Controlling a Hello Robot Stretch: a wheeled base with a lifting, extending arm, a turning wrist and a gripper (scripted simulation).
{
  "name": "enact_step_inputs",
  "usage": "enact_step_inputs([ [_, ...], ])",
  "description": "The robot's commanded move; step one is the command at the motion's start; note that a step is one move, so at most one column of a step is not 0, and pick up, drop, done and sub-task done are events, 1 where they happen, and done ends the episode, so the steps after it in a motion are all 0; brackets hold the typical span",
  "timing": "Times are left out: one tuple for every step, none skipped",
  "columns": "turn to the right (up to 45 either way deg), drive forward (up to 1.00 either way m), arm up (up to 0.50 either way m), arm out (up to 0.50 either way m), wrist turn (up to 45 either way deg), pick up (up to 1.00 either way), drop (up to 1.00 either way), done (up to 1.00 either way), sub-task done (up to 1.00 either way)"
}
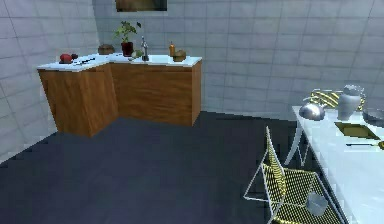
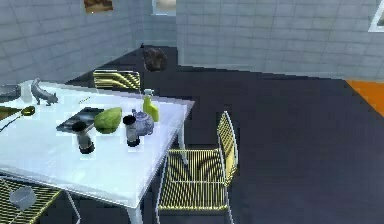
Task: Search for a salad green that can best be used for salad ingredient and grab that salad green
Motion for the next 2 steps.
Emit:
enact_step_inputs([
  [-21.0,0.00,0.00,0.00,0.0,0.00,0.00,0.00,0.00],
  [45.0,0.00,0.00,0.00,0.0,0.00,0.00,0.00,0.00],
])
